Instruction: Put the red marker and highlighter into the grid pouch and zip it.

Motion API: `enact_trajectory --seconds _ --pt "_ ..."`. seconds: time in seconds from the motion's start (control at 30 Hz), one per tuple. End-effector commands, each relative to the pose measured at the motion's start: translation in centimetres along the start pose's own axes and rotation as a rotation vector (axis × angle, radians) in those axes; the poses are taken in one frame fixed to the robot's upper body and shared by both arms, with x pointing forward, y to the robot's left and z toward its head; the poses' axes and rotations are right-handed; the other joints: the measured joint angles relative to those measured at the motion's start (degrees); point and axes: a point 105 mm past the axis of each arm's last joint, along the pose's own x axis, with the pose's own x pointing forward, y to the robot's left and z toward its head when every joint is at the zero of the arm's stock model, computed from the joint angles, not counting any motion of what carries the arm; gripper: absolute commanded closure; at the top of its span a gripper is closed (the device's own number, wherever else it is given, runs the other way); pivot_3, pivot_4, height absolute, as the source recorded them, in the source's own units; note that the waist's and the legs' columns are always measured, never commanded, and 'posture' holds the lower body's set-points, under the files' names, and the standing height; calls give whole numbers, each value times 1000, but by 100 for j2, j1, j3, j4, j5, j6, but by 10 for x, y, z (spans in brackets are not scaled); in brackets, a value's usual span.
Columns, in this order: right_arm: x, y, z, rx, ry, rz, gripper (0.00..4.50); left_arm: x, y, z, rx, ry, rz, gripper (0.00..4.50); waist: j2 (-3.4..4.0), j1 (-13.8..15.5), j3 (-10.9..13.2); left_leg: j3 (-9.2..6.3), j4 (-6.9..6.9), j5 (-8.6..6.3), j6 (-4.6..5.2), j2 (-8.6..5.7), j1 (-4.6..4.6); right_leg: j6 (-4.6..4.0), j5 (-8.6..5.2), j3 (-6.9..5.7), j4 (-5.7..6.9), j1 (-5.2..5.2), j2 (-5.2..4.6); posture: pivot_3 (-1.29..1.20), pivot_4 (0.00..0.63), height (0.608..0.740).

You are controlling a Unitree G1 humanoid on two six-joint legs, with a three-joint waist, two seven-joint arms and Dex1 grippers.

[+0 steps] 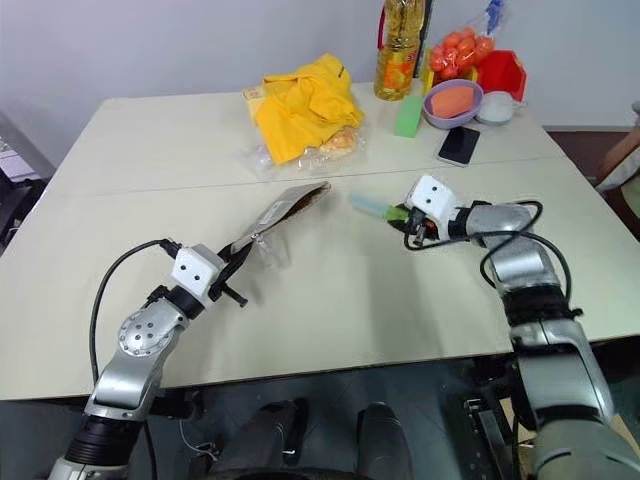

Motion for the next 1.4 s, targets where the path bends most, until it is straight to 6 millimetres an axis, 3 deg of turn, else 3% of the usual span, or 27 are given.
enact_trajectory --seconds 0.03,0.77,1.13,1.33,1.4 --pt "-9 2 33 -44 -76 0 3605 3 -2 12 -6 -52 -26 4500 0 10 0 0 0 0 0 0 0 0 0 0 3 0 0 0 150 740" --pt "6 10 41 -27 -72 47 3605 -4 -21 20 -40 -77 -105 4500 -1 45 0 -1 2 0 1 -2 -1 0 0 -2 -4 3 -5 0 150 740" --pt "9 37 65 -525 -1 245 3605 -11 -43 29 4 -87 -356 4500 0 33 0 0 0 -1 1 -1 -1 0 -1 -3 -5 2 -4 0 150 740" --pt "16 36 69 -605 8 276 3605 -10 -41 27 20 -83 -400 4500 -1 38 1 -1 0 -1 1 -2 -1 0 -1 -3 -6 2 -4 0 150 740" --pt "18 33 71 -592 4 266 2596 -10 -39 26 22 -80 -400 4500 -1 36 1 -1 1 -1 1 -2 -1 0 -1 -3 -6 3 -4 0 150 740"
